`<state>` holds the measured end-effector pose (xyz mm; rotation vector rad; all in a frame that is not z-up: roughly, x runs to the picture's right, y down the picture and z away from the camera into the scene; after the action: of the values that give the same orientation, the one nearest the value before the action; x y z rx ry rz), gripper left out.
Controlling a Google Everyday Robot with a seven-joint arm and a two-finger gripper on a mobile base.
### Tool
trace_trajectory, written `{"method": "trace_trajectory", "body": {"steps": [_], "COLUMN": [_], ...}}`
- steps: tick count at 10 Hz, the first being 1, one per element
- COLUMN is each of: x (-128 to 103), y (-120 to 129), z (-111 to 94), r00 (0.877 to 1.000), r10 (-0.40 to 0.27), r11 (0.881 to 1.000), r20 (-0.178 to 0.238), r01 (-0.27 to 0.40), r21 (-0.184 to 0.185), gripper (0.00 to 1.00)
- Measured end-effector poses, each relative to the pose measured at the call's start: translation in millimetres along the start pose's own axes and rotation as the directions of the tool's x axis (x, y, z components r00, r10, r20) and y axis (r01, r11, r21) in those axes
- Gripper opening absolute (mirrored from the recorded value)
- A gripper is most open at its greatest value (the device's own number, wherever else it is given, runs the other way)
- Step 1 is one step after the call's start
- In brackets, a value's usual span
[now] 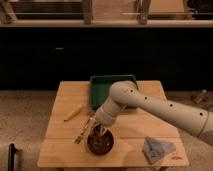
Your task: Place grapes in purple bowl
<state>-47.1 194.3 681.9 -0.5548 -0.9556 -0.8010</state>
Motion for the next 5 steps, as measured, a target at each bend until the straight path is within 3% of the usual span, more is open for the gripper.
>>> {"method": "trace_trajectory", "body": {"steps": [3,5], "x": [6.5,9.8], "y": [7.5,11.8], "z": [2.7,4.0], "r00": [1.0,1.0], "r10": [0.012,0.017], "r11": [1.0,1.0], "r20": [0.01,0.017], "r01": [-0.012,-0.016], "r21": [-0.007,-0.011], "gripper": [0.04,0.25]}}
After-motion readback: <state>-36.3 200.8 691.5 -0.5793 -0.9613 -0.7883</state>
